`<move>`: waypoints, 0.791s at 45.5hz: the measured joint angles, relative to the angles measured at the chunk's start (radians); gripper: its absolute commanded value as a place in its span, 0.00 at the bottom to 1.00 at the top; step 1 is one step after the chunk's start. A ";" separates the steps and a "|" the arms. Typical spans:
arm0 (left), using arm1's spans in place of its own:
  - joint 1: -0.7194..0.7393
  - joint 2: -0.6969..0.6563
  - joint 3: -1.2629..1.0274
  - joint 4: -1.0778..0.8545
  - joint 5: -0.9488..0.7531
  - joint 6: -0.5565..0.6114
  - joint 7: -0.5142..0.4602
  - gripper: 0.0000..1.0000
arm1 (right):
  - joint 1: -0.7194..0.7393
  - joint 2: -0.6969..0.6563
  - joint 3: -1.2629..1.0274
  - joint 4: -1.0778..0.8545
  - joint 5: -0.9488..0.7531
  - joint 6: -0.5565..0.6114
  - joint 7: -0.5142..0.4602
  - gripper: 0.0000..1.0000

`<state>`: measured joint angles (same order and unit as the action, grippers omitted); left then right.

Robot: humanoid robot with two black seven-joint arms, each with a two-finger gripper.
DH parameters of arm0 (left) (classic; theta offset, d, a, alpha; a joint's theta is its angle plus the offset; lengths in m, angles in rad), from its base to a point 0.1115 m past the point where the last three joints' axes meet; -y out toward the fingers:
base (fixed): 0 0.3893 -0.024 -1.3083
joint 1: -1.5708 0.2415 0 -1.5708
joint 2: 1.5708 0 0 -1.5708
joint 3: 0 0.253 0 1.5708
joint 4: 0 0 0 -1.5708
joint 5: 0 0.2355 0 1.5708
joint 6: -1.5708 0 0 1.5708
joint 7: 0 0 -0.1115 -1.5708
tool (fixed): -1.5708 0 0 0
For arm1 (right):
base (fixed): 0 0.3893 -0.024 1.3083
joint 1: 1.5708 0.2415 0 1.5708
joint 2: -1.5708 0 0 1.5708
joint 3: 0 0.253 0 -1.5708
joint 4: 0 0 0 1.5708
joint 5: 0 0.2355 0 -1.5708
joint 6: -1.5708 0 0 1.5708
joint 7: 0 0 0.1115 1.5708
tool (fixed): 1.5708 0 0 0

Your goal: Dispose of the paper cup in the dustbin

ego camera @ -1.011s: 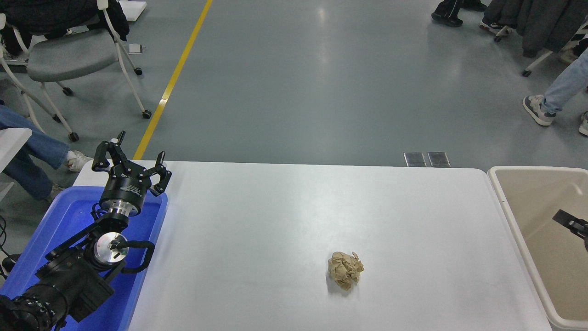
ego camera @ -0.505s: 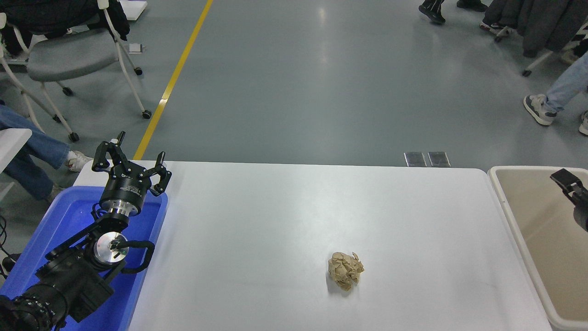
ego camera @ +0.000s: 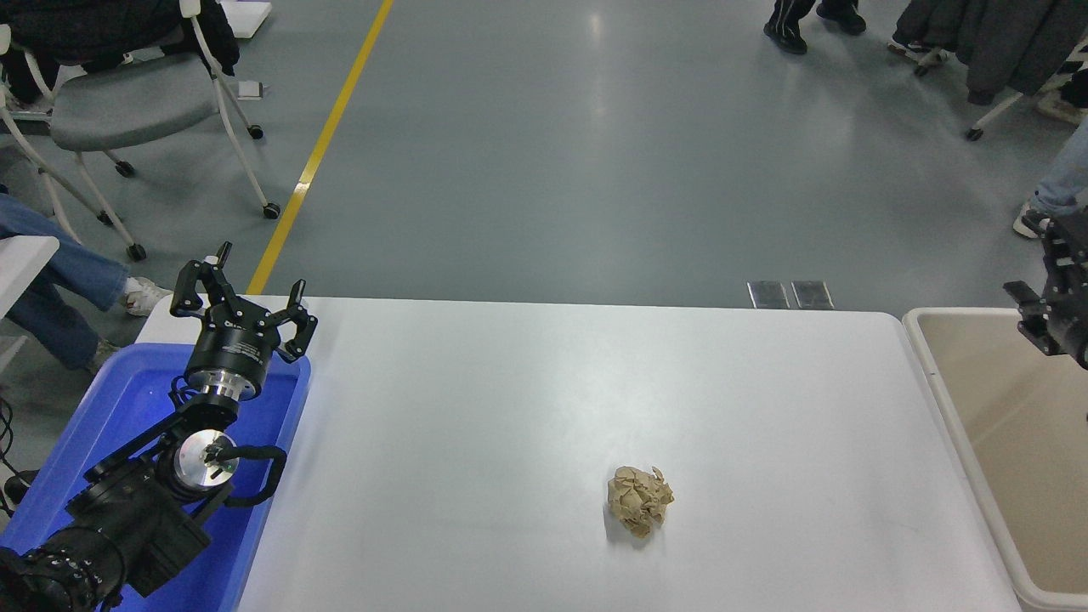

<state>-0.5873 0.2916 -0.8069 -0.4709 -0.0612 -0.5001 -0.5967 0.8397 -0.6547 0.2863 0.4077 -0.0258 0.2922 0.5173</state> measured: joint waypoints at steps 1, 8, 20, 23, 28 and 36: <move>0.000 0.000 0.000 0.000 0.000 0.000 0.000 1.00 | -0.007 -0.001 0.027 0.017 0.000 -0.003 0.001 1.00; 0.000 0.000 0.000 0.000 0.000 0.000 0.000 1.00 | -0.073 0.039 0.231 0.116 -0.023 -0.019 0.006 1.00; 0.000 0.000 0.000 0.000 0.000 0.000 0.000 1.00 | -0.155 0.189 0.448 0.169 -0.114 -0.044 0.022 1.00; 0.000 0.000 0.000 0.000 0.000 0.000 0.000 1.00 | -0.169 0.222 0.488 0.172 -0.136 -0.049 0.033 1.00; 0.000 0.000 0.000 0.000 0.000 0.000 0.000 1.00 | -0.189 0.266 0.545 0.162 -0.161 -0.054 0.054 1.00; 0.000 0.000 0.000 0.000 0.000 0.000 0.000 1.00 | -0.222 0.319 0.586 0.154 -0.182 -0.058 0.072 1.00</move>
<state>-0.5874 0.2915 -0.8069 -0.4709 -0.0613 -0.5001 -0.5967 0.6177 -0.3357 0.8724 0.5622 -0.2082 0.2345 0.5895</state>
